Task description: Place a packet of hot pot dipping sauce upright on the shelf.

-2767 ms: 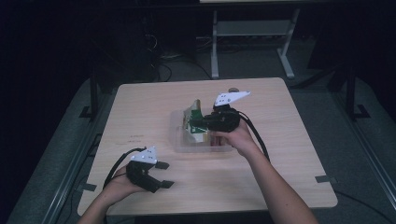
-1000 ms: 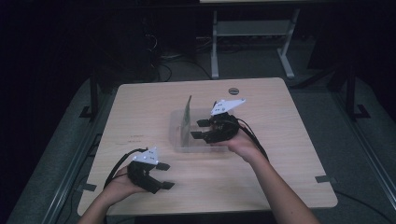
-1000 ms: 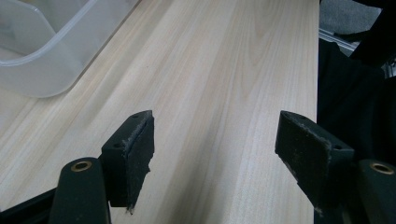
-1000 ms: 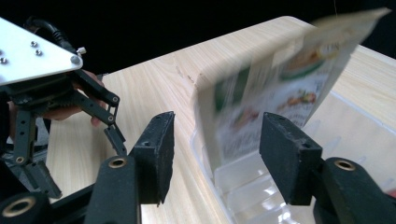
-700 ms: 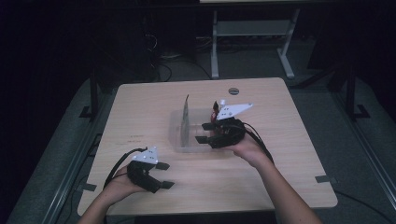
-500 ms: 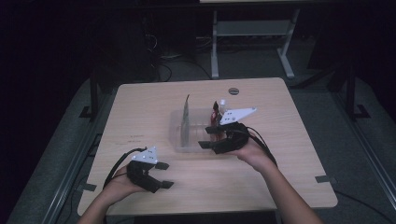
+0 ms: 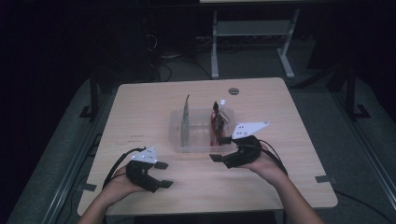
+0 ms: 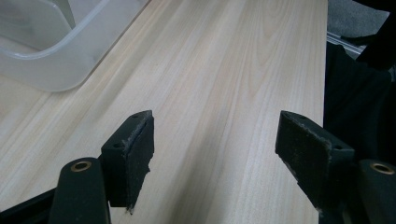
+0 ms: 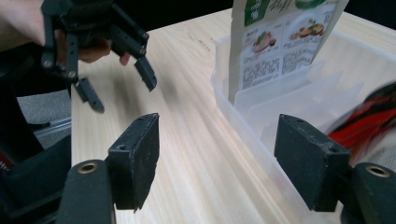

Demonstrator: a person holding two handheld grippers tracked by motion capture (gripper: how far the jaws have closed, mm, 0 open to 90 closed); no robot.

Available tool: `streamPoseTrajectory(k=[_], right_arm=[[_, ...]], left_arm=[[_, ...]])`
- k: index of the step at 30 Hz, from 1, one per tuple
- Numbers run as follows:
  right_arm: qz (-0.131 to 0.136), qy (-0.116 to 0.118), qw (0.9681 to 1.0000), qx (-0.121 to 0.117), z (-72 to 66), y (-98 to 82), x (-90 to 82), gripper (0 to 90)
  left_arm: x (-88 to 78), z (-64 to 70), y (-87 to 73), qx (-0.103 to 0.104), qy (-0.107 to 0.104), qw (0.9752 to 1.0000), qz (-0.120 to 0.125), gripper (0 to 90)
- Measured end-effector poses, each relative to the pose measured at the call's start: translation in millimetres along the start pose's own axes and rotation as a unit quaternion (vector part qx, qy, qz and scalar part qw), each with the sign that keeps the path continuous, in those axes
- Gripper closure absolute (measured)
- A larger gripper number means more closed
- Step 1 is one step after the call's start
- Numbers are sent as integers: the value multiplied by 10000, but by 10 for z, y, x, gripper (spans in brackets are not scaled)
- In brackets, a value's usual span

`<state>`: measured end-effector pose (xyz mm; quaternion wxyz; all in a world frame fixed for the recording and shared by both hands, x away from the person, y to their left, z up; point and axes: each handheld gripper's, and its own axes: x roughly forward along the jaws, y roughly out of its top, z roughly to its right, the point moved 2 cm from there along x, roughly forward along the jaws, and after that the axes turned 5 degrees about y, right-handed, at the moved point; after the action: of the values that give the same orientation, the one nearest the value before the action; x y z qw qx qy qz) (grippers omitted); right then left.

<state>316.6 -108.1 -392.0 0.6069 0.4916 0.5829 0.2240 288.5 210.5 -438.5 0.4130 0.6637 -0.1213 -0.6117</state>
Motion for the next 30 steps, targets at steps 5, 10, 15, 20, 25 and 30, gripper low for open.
streamPoseTrajectory(k=[5,10,15,20,25,30], right_arm=[[-92,-90,9999,3,-52,-161,-51,279],[-128,-238,9996,89,-56,-343,-127,263],[-172,-467,9984,283,-1,-554,-228,251],[-246,-707,9962,454,47,-735,-332,239],[-304,-916,9941,503,64,-857,-428,230],[-462,-1082,9919,475,85,-955,-472,227]], left_arm=[[-12,-3,-12,-9,27,10000,-20,279],[-2,1,-21,-17,11,10000,-44,277],[30,30,-42,7,5,10000,-64,271],[15,70,-81,-22,36,10000,-62,255],[-41,77,-183,-118,192,9997,-21,248],[-61,72,-315,-100,416,9990,-146,239]])
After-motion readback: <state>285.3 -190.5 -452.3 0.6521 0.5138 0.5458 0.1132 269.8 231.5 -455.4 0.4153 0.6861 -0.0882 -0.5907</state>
